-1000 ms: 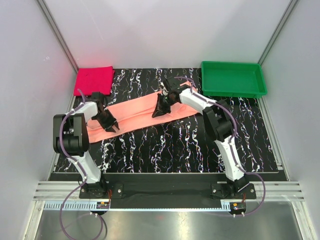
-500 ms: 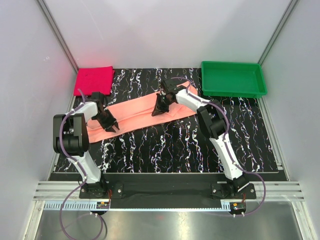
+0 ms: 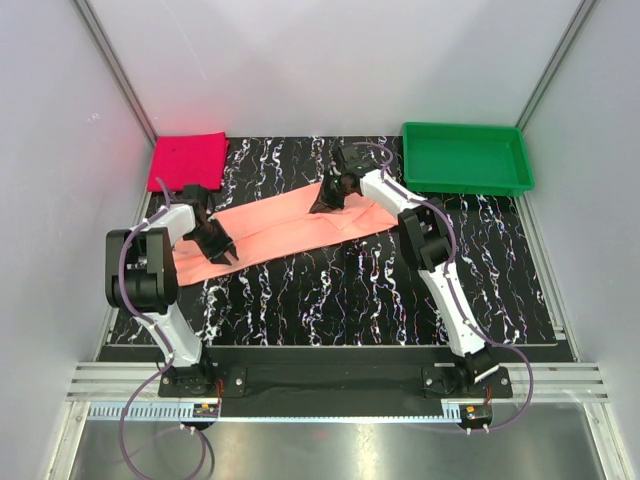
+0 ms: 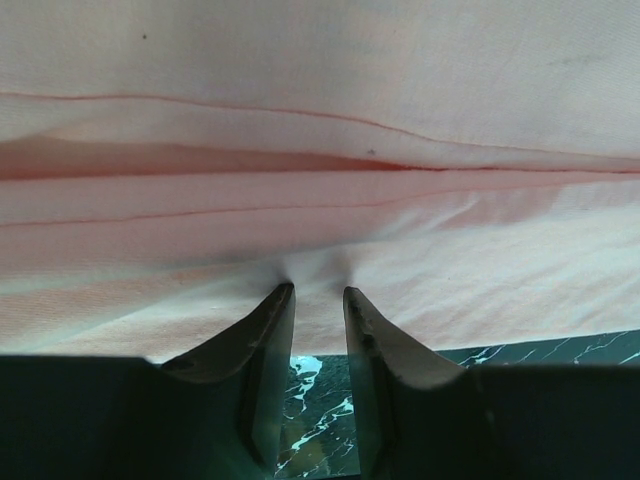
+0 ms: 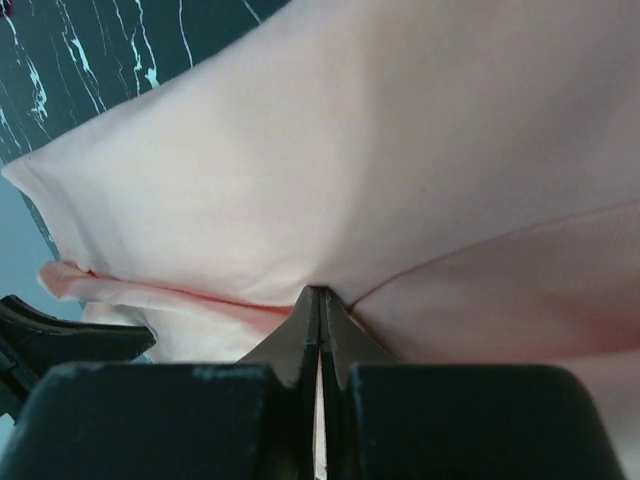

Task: Fold and stack the t-shirts
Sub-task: Fold the tshirt

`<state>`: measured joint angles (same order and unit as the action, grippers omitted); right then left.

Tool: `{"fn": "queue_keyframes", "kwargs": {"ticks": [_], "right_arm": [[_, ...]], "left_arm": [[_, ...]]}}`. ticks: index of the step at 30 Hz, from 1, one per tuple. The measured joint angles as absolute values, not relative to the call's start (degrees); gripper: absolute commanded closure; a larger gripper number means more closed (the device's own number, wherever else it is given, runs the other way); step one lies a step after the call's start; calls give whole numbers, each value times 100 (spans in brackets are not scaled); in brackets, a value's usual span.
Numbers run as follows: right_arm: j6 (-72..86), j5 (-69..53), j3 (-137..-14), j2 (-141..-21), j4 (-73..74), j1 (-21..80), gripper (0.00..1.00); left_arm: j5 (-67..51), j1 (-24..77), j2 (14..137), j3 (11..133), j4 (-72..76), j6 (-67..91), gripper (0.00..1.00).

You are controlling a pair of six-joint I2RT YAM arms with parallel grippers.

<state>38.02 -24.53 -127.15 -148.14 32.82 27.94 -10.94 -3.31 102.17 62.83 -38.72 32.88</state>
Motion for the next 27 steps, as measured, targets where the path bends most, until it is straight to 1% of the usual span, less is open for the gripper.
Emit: {"fn": "queue_keyframes", "kwargs": {"ticks": [6, 10, 15, 18, 23, 27], "right_arm": [[3728, -2508, -12967, -14971, 3441, 2764, 100], [3625, -2506, -13047, -14949, 3656, 2766, 100], [3575, -2508, -13240, -14829, 4023, 2766, 100], [3581, -2600, -13242, -14619, 4073, 2766, 100], [3636, -2880, -12409, -13780, 3769, 2775, 100], [3669, -3208, -12051, -13548, 3555, 2818, 100]], "left_arm": [[-784, -353, 9780, 6298, -4178, 3251, 61], [-600, -694, 9260, 6589, -4379, 3138, 63], [-558, -1269, 9282, 6779, -4364, 3030, 66], [-633, -1271, 9332, 6639, -4309, 3028, 69], [-810, -1210, 9454, 6305, -4230, 3061, 71], [-854, -1212, 9636, 6230, -4174, 3072, 71]]}}
